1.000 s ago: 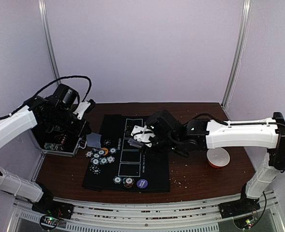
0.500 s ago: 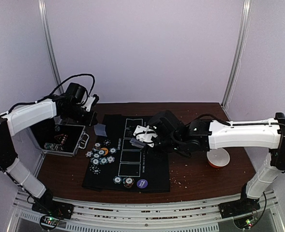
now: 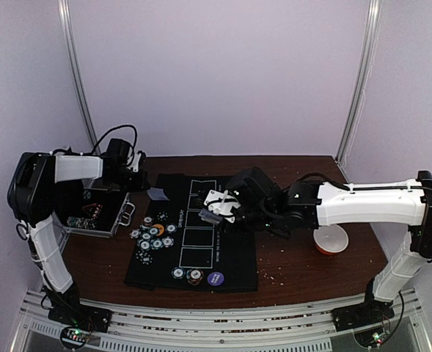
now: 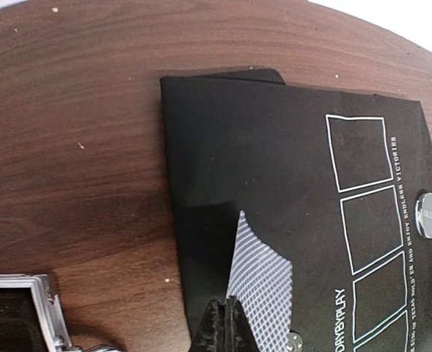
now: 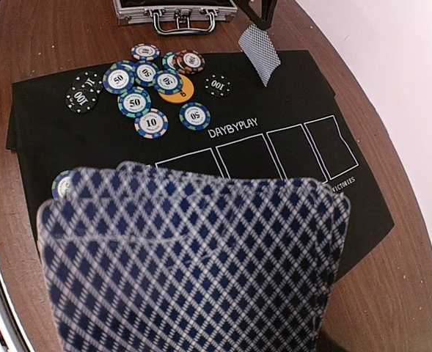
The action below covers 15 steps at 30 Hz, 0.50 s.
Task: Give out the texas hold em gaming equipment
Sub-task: Distribute the poker card in the big blind area.
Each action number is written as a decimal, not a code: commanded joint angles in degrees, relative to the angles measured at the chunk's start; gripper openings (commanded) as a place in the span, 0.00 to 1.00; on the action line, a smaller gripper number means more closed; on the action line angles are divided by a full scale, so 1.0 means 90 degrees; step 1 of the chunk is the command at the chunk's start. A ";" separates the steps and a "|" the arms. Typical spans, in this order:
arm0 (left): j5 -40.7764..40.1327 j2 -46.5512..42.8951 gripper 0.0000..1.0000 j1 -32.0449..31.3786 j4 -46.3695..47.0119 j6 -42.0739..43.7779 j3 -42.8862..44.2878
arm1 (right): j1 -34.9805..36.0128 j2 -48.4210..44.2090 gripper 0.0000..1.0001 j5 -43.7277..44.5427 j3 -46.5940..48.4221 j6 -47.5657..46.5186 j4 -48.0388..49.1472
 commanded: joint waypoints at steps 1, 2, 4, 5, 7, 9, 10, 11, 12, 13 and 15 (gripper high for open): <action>0.0086 0.0143 0.00 0.0025 0.0510 -0.0192 -0.0001 | -0.0027 -0.0201 0.48 -0.0085 -0.0059 0.0109 0.0054; -0.0039 0.0172 0.00 0.0033 0.0461 -0.0188 0.0019 | -0.0038 -0.0200 0.48 -0.0090 -0.0058 0.0122 0.0054; -0.0290 0.0235 0.03 0.0037 0.0323 -0.0153 0.0091 | -0.0032 -0.0205 0.48 -0.0107 -0.0069 0.0129 0.0047; -0.0397 0.0260 0.08 0.0039 0.0212 -0.0130 0.0145 | -0.0030 -0.0206 0.48 -0.0110 -0.0070 0.0136 0.0047; -0.0563 0.0314 0.21 0.0032 0.0011 -0.0091 0.0240 | -0.0032 -0.0200 0.48 -0.0110 -0.0071 0.0144 0.0040; -0.0741 0.0300 0.36 0.0034 -0.0142 -0.0079 0.0315 | -0.0029 -0.0199 0.49 -0.0124 -0.0063 0.0143 0.0033; -0.0829 0.0239 0.43 0.0035 -0.0190 -0.0076 0.0337 | -0.0026 -0.0195 0.49 -0.0114 -0.0052 0.0139 0.0030; -0.0901 0.0162 0.48 0.0035 -0.0214 -0.0075 0.0343 | -0.0031 -0.0200 0.49 -0.0114 -0.0043 0.0136 0.0031; -0.0952 0.0065 0.51 0.0033 -0.0238 -0.0089 0.0354 | -0.0027 -0.0200 0.49 -0.0111 -0.0026 0.0137 0.0017; -0.0967 -0.0053 0.54 0.0032 -0.0272 -0.0101 0.0365 | -0.0027 -0.0208 0.49 -0.0110 -0.0017 0.0136 0.0003; -0.0789 -0.0380 0.56 0.0029 -0.0306 -0.0162 0.0326 | -0.0030 -0.0208 0.49 -0.0112 0.0011 0.0132 -0.0020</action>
